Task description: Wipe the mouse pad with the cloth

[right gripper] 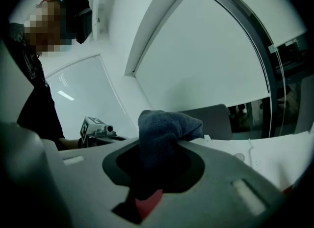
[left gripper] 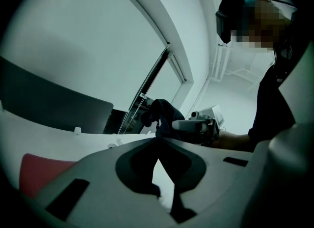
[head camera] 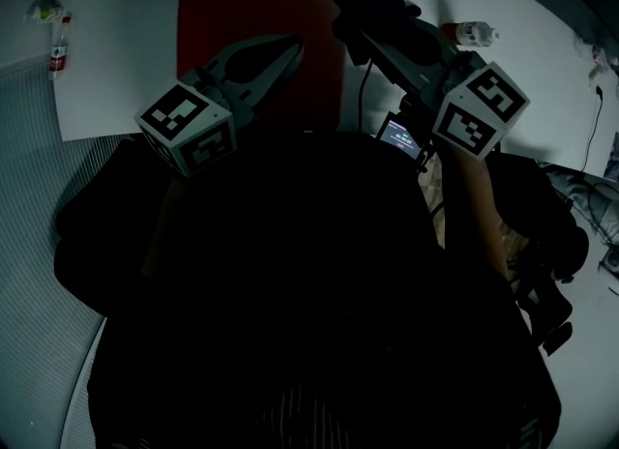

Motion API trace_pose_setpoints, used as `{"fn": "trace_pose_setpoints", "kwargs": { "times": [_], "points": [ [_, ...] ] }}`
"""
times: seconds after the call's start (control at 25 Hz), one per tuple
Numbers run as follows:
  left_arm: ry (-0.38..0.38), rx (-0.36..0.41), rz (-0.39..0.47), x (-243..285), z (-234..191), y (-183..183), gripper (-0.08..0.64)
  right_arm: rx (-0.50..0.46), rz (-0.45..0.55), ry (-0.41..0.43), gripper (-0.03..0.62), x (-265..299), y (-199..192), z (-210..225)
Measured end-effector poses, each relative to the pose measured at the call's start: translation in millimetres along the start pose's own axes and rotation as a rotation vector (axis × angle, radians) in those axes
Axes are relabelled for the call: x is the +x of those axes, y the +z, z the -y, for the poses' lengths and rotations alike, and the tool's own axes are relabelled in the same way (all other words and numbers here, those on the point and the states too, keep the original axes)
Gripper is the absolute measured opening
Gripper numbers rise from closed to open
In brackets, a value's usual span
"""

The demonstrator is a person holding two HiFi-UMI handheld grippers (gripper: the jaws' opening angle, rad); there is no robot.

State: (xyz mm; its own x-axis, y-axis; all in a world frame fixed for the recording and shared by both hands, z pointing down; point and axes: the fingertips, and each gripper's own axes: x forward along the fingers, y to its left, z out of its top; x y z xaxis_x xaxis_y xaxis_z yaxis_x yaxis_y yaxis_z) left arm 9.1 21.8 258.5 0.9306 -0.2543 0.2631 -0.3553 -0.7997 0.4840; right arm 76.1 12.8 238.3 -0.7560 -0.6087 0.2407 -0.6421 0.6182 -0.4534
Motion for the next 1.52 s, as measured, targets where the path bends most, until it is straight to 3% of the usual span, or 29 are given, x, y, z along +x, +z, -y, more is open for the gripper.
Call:
{"fn": "trace_pose_setpoints", "kwargs": {
  "times": [0.44, 0.64, 1.12, 1.24, 1.52],
  "points": [
    [0.057, -0.057, -0.039, -2, -50, -20, 0.006, 0.041, -0.062, 0.011, 0.084, 37, -11, 15],
    [0.093, -0.034, -0.158, 6, -80, -52, 0.006, 0.069, -0.096, -0.003, 0.084, 49, -23, 28],
    [0.13, -0.165, -0.299, 10, -134, -113, 0.006, 0.127, -0.233, -0.018, 0.084, 72, -65, 52],
    [0.154, -0.199, -0.375, 8, -145, -141, 0.006, 0.13, -0.258, -0.016, 0.084, 75, -76, 56],
    [0.172, -0.201, -0.514, 7, -157, -188, 0.006, 0.136, -0.334, -0.014, 0.084, 84, -100, 69]
  ]
}}
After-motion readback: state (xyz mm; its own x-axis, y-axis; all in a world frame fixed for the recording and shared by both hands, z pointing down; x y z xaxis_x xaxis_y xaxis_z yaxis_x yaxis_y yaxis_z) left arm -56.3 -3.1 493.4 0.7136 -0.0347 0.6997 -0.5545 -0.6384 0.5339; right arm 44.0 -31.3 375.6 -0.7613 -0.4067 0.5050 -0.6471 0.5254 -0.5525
